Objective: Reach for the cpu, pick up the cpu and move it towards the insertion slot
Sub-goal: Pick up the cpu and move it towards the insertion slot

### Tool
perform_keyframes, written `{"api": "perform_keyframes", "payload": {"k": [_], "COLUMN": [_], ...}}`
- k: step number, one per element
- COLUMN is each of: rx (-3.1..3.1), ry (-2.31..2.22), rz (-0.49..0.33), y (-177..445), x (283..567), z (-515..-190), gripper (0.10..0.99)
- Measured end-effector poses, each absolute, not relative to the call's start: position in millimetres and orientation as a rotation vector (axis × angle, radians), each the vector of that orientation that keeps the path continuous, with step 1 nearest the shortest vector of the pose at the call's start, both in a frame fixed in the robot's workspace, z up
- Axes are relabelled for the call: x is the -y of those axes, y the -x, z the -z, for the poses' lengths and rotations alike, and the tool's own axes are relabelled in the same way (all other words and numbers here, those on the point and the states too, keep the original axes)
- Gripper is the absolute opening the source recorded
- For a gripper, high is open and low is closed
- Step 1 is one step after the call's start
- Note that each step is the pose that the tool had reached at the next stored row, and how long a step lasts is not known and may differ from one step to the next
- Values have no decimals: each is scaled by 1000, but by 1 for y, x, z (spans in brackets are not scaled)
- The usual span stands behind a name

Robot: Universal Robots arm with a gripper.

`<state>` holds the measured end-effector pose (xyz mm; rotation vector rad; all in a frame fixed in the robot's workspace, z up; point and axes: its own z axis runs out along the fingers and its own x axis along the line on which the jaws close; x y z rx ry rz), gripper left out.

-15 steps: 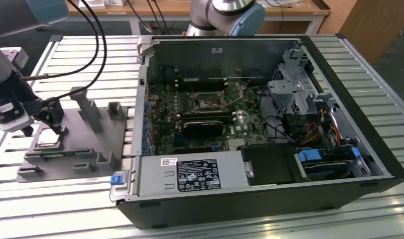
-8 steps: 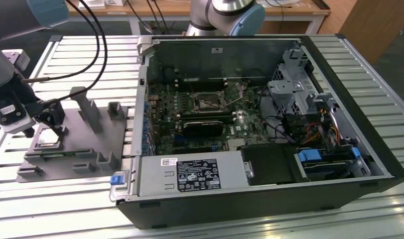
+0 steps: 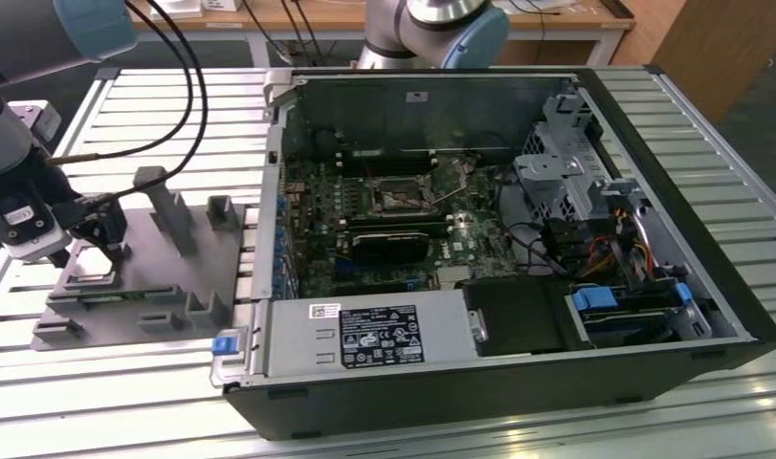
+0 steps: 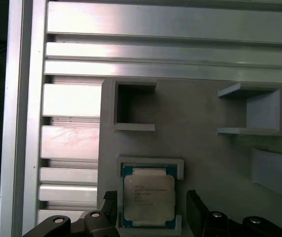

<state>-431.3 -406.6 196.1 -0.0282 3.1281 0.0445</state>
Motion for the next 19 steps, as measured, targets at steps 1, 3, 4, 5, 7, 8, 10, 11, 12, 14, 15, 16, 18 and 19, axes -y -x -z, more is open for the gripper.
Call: {"api": "perform_keyframes", "payload": {"k": [1, 3, 4, 5, 7, 8, 10, 11, 12, 14, 15, 16, 18, 19], "rx": [-3128, -3128, -3128, -3128, -3128, -3128, -3128, -3128, -3128, -3128, -3128, -3128, -3128, -3128], "ry": [28, 28, 28, 28, 28, 28, 28, 28, 28, 28, 28, 28, 28, 28], "rz": [-45, -45, -45, -45, -45, -44, -44, -44, -44, -44, -43, -43, -43, -43], "y": [431, 431, 431, 431, 431, 431, 431, 431, 431, 431, 431, 431, 431, 431], "x": [407, 406, 406, 406, 406, 406, 406, 406, 406, 406, 406, 406, 406, 406], "z": [-196, -195, -194, -193, -192, -191, -190, -189, -188, -187, -186, -186, -185, -184], "gripper": [663, 663, 663, 663, 663, 663, 663, 663, 663, 663, 663, 663, 663, 663]}}
